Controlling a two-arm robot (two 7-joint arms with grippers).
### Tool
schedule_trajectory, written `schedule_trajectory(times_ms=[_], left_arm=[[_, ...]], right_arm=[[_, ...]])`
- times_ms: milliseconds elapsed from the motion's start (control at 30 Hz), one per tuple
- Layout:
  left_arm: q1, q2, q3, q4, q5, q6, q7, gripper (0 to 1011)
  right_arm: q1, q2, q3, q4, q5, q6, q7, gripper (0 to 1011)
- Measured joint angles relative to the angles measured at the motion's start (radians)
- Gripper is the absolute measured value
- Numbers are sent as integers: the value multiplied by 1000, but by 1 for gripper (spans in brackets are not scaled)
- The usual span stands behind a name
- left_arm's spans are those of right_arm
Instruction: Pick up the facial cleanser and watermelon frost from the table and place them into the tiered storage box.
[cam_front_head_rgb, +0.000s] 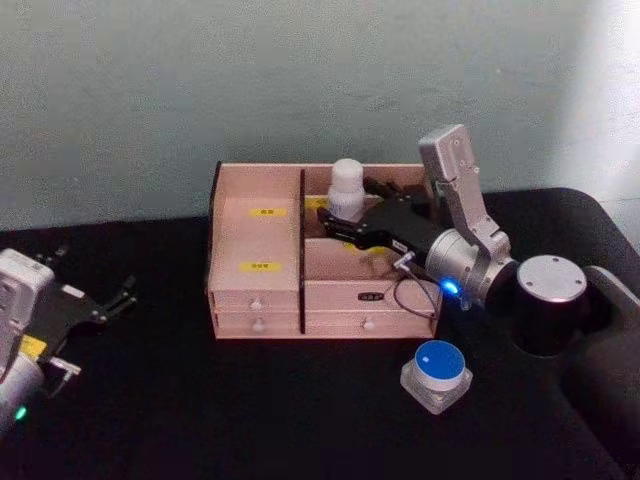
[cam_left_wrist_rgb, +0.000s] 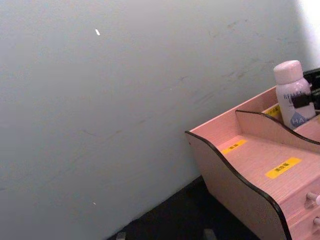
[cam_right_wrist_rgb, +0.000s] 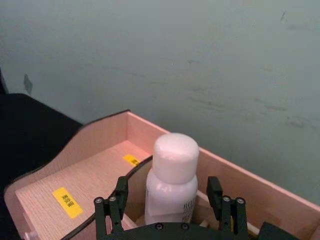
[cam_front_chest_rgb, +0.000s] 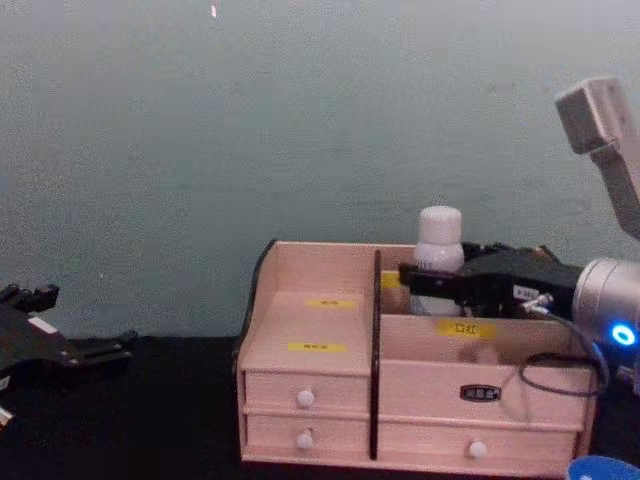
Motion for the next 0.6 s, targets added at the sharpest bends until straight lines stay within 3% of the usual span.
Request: schedule_trajectory(times_ms=[367,600], left_arm=[[0,0,0,0,0,0,0,1001],[0,0,0,0,0,0,0,1001]], right_arm=[[-77,51,25,-153,21,-4,15,1002],[-159,118,42,-275,68,-12,63,1003]])
